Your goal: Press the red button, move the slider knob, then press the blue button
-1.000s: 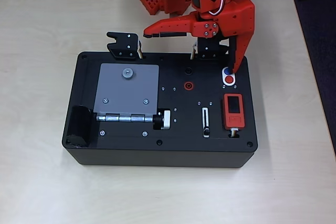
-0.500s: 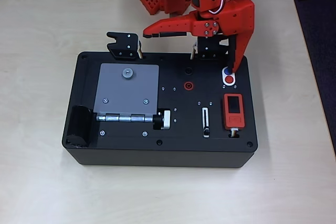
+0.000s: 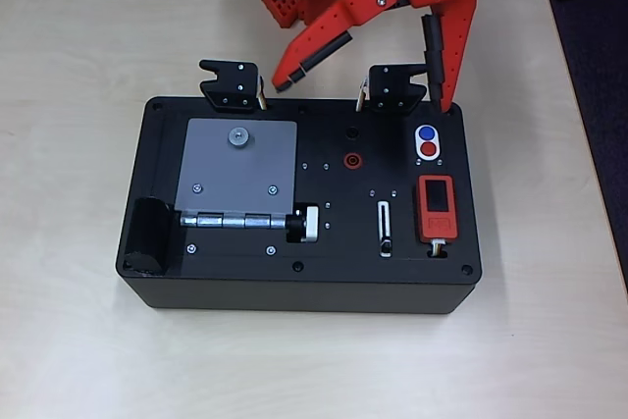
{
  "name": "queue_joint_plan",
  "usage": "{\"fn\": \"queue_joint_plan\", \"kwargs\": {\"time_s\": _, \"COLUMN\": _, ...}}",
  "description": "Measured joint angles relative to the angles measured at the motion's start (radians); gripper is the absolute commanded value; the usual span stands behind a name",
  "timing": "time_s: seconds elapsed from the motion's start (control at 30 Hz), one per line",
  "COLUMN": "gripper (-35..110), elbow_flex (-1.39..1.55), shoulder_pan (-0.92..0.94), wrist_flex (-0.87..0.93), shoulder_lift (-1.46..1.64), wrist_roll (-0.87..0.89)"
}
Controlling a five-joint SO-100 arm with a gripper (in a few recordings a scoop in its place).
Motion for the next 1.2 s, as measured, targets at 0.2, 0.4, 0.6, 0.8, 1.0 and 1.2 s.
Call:
{"fn": "queue_joint_plan", "kwargs": {"time_s": 0.2, "gripper": 15, "elbow_flex": 0.167, "shoulder_pan": 0.031, "wrist_flex": -0.135, "shoulder_lift": 0.196, "wrist_roll": 0.029}}
{"fn": "queue_joint_plan", "kwargs": {"time_s": 0.4, "gripper": 0, "elbow_flex": 0.322, "shoulder_pan": 0.061, "wrist_flex": -0.255, "shoulder_lift": 0.373, "wrist_roll": 0.107}}
{"fn": "queue_joint_plan", "kwargs": {"time_s": 0.6, "gripper": 0, "elbow_flex": 0.472, "shoulder_pan": 0.058, "wrist_flex": -0.342, "shoulder_lift": 0.551, "wrist_roll": 0.192}}
{"fn": "queue_joint_plan", "kwargs": {"time_s": 0.8, "gripper": 0, "elbow_flex": 0.611, "shoulder_pan": 0.107, "wrist_flex": -0.449, "shoulder_lift": 0.715, "wrist_roll": 0.267}}
{"fn": "queue_joint_plan", "kwargs": {"time_s": 1.0, "gripper": 0, "elbow_flex": 0.759, "shoulder_pan": 0.202, "wrist_flex": -0.476, "shoulder_lift": 0.907, "wrist_roll": 0.298}}
{"fn": "queue_joint_plan", "kwargs": {"time_s": 1.2, "gripper": 0, "elbow_flex": 0.969, "shoulder_pan": 0.212, "wrist_flex": -0.552, "shoulder_lift": 1.152, "wrist_roll": 0.383}}
